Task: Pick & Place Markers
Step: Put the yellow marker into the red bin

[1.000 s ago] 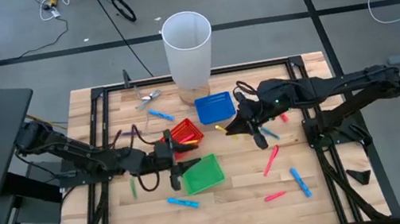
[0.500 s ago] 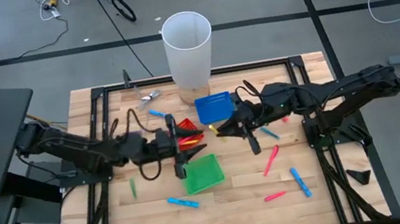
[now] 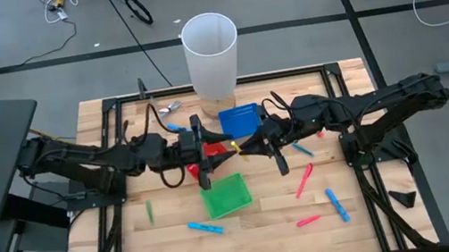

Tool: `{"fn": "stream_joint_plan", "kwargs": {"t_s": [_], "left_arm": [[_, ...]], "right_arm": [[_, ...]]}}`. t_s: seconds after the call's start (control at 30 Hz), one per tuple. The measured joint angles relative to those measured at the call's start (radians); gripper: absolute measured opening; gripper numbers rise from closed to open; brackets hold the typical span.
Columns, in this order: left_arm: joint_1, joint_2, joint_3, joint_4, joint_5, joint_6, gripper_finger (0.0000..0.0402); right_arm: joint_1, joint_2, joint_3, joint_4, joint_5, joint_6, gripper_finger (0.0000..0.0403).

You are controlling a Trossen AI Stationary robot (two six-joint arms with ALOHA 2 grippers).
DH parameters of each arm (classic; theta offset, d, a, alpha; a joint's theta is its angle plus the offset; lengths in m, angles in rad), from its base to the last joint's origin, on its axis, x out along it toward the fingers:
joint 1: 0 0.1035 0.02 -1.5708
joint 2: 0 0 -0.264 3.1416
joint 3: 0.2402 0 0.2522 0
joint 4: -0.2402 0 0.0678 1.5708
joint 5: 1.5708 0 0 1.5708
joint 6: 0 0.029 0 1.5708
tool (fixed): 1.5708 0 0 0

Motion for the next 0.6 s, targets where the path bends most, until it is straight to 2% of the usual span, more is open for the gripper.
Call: {"fn": "stream_joint_plan", "kwargs": {"t_s": [0.6], "left_arm": [[-0.001, 0.001, 0.0, -0.029, 0.015, -0.026, 0.0193]], "right_arm": [[0.0, 0.047, -0.002, 0.072, 0.027, -0.003, 0.0027]]}}
